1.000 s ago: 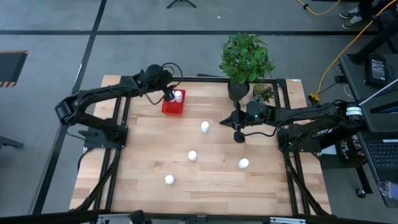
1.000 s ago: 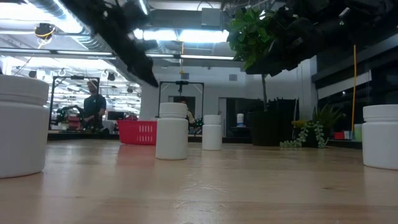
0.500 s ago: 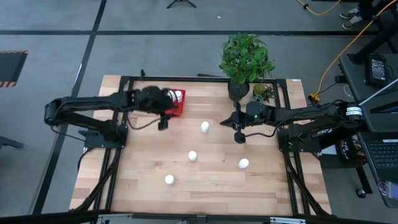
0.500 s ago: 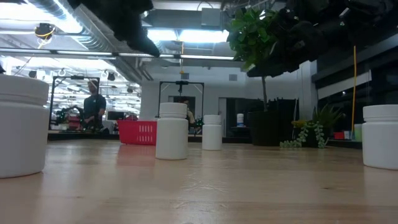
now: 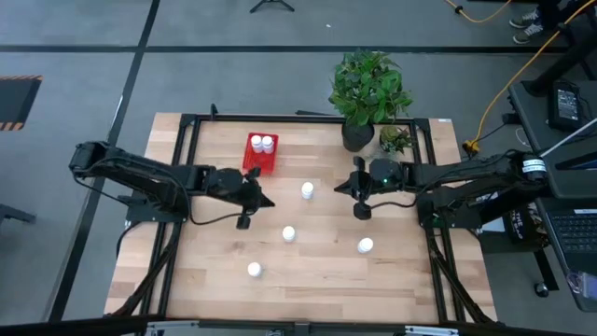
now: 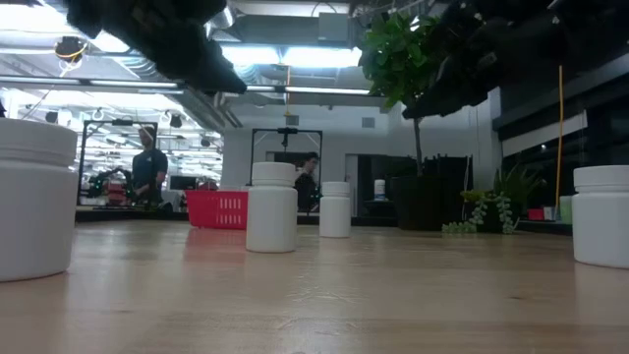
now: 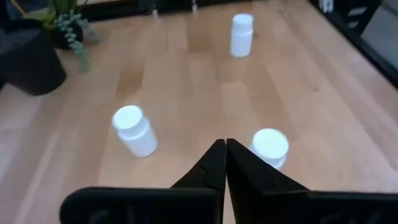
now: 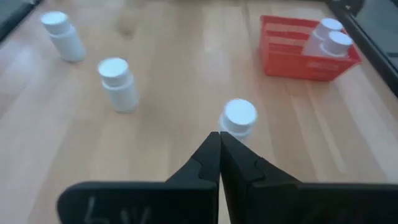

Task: Pick and place pill bottles into a basket
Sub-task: Put the white pill bottle into the red bin

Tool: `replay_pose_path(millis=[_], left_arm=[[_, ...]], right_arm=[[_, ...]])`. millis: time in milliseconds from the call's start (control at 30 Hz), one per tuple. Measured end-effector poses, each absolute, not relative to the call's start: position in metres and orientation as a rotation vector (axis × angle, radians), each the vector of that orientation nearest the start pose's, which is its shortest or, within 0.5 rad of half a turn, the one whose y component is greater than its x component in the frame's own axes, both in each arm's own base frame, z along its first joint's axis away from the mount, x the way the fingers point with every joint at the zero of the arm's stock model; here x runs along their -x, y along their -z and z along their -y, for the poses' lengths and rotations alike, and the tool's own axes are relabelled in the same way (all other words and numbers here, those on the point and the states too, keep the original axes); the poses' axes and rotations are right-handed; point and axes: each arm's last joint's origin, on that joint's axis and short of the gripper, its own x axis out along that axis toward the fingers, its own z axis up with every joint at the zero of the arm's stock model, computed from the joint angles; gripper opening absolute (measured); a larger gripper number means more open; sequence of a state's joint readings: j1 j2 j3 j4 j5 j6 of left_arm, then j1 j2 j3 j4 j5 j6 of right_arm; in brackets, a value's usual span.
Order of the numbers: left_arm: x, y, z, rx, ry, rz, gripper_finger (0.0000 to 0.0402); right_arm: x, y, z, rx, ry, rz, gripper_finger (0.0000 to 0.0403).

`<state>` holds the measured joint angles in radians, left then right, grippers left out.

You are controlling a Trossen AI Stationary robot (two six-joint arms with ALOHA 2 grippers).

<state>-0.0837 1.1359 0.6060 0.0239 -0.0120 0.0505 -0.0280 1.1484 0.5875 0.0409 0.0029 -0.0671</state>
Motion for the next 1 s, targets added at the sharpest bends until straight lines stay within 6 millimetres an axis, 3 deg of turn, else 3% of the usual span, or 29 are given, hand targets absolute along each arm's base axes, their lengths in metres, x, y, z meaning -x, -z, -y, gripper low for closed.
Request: replay_pose_path(millis=[167, 500, 800, 1000], left_arm=[[-0.229, -0.208, 0.026, -0.065, 0.104, -0.395, 0.0001], [-0.215, -0.182, 0.023, -0.076, 0.045, -0.383, 0.0002], [-0.193, -0.155, 0.011, 0.006, -0.013, -0.297, 0.0002], [-0.189, -0.152, 0.009, 0.036, -0.034, -0.264, 0.0003]], right_arm=[[-0.236, -0.213, -0.002, 0.035, -0.010, -0.534, 0.0010], [-0.231, -0.199, -0.005, 0.037, -0.023, -0.449, 0.0010], [-0.216, -0.171, 0.004, 0.025, 0.020, -0.396, 0.0010], [-0.213, -0.157, 0.018, -0.010, 0.087, -0.375, 0.0010]])
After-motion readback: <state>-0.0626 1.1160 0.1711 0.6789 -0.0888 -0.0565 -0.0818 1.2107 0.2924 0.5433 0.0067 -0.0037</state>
